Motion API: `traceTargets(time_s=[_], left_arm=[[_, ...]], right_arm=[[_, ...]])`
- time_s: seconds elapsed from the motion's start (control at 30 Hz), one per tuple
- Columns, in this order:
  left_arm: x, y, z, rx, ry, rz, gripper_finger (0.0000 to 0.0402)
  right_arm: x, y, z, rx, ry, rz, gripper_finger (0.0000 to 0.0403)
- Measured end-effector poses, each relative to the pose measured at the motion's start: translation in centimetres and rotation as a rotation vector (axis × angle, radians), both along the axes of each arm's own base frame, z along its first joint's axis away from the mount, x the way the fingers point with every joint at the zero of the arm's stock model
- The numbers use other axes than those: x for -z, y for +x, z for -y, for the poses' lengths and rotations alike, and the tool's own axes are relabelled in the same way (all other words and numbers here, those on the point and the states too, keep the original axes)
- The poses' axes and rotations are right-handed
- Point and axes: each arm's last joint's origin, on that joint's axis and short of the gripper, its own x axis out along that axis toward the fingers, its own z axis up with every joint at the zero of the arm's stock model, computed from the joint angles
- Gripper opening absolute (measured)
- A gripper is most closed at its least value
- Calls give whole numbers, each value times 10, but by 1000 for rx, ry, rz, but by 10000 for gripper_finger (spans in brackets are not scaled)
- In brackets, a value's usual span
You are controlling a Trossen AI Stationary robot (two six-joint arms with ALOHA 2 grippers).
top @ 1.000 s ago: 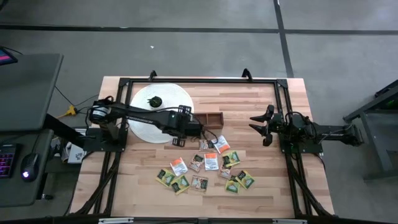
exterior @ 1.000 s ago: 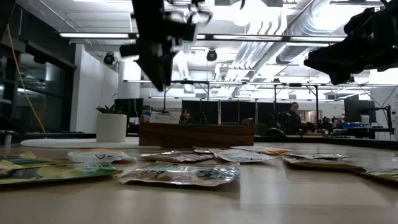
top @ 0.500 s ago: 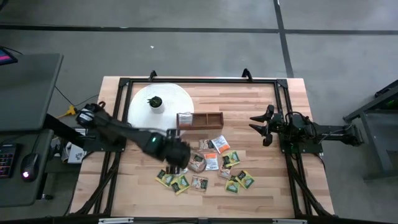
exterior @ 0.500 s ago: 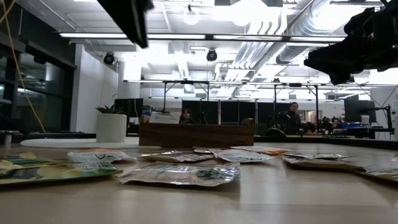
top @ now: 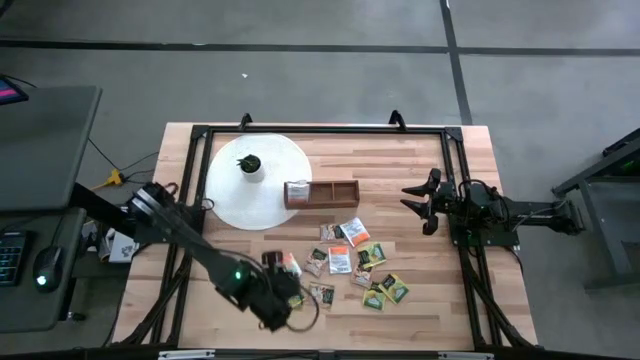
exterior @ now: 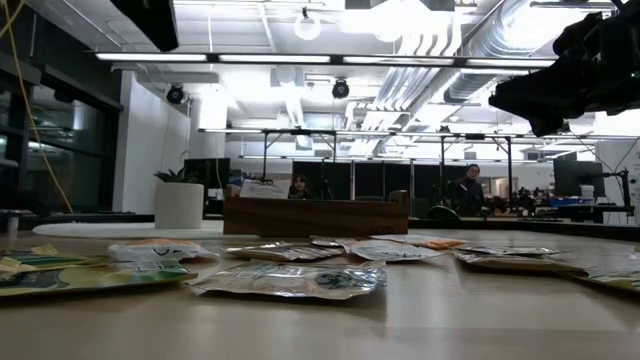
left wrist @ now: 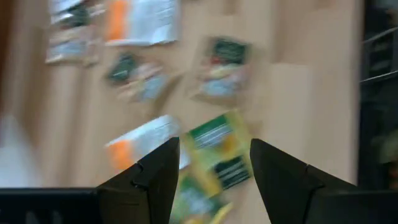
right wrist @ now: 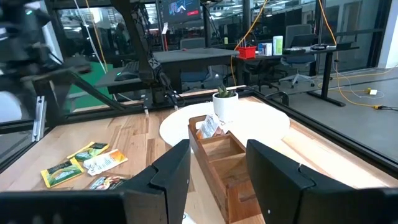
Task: Pick & Place Tea
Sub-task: Put the yellow tea bag into the middle section of the wooden organizer
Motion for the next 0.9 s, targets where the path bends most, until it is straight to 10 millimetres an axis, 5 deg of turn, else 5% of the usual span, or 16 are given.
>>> traceTargets(time_s=[0.13,0.6,0.73,0.9], left_arm=[[19,8,18,-64,-68,30,193],[62,-7,66,-837,-480,152,193],[64,13,61,-878,-597,169,193],[65,27,45,-918,-539,260,193]], right_arm=[[0,0,0,0,0,1,153],[0,0,0,0,0,-1,153],[0,0,0,1,0,0,153],[0,0,0,0,0,0,153]])
